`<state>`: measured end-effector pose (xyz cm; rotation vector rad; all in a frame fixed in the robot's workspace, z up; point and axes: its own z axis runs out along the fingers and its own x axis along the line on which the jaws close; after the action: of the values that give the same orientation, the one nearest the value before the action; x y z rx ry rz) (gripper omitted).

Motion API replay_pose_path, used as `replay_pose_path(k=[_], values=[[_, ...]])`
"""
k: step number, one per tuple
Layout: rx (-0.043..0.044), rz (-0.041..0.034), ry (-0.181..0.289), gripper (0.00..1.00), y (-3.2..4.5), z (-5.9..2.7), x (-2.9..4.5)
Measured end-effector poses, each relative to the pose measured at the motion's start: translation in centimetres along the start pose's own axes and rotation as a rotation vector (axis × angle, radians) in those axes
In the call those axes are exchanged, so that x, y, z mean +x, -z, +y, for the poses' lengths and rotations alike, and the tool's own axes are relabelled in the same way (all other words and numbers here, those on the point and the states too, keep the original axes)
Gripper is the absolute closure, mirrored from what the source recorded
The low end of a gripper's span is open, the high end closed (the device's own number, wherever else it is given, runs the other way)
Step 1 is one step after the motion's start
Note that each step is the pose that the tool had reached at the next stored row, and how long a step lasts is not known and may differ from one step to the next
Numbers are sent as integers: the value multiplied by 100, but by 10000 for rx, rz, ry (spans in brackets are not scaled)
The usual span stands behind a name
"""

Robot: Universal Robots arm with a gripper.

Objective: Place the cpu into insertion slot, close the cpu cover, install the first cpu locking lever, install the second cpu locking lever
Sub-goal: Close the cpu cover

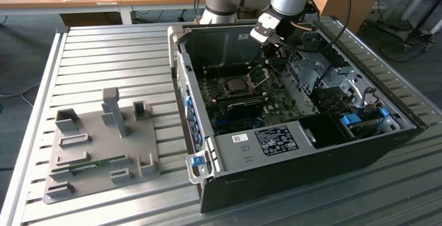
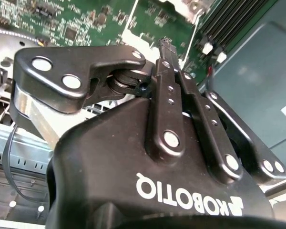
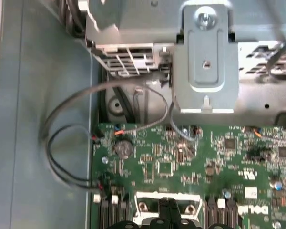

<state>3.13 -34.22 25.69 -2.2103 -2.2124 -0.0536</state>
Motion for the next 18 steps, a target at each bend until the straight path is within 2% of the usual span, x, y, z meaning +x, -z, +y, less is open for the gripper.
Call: replay_pose_path(k=[9, 18], values=[[0, 1, 0, 89, -16, 214, 12], [0, 0, -1, 89, -21, 251, 13]])
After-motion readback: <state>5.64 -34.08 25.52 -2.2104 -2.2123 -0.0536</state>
